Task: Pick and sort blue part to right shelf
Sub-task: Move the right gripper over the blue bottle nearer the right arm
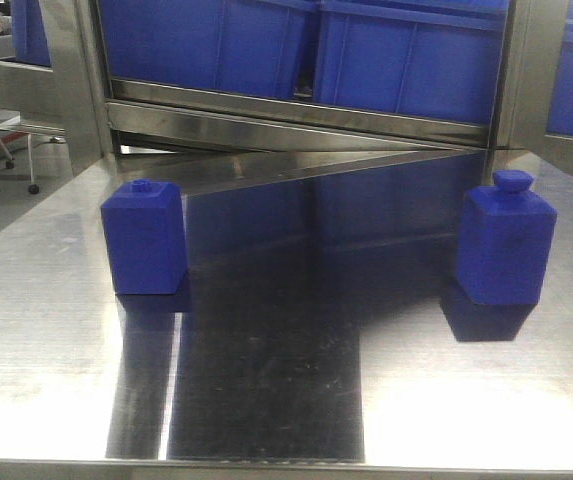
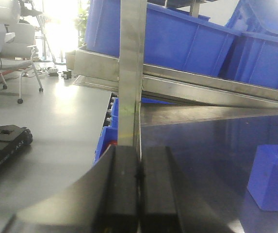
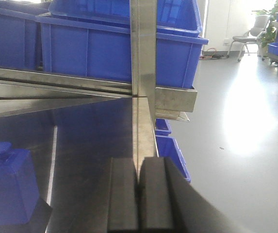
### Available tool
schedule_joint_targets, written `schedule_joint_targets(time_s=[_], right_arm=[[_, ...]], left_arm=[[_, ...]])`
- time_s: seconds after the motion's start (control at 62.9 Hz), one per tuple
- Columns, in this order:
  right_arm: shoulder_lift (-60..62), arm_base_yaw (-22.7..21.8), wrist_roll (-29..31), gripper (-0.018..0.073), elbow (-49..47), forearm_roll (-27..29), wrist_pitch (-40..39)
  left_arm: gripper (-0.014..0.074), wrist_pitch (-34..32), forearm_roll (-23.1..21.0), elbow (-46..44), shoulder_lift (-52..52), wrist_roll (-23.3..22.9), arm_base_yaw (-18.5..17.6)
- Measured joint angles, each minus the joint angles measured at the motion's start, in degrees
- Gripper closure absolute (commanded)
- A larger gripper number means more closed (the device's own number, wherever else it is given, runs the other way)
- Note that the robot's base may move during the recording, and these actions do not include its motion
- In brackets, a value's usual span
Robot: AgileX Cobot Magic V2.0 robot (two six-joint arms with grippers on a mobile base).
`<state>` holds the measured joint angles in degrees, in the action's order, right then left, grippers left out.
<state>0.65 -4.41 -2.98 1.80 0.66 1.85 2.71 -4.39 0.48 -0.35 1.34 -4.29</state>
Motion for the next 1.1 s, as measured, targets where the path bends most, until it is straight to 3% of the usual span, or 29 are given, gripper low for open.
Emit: schedule_joint_targets(time_s=[0.286,0.461,0.684,1.097], right_arm=[[0.00,0.00,0.00,0.0494,0.00,1.39,-2.82],[-1.63,0.00,0.00,0.0494,-3.40,2.31,1.35],[-12.82,0.00,0.00,0.0494,-10.91,2.40,8.91],[-34.15,2.99,4.95,0.0494,-21.88,-2.11,10.27]], left_arm=[[0.0463,0.00,-0.10,0.00,0.00,0.00,0.00],[0.0463,0.00,-0.10,0.00,0.00,0.00,0.00],[0.0463,0.00,-0.10,0.00,0.00,0.00,0.00],[0.0463,0.00,-0.10,0.00,0.00,0.00,0.00]])
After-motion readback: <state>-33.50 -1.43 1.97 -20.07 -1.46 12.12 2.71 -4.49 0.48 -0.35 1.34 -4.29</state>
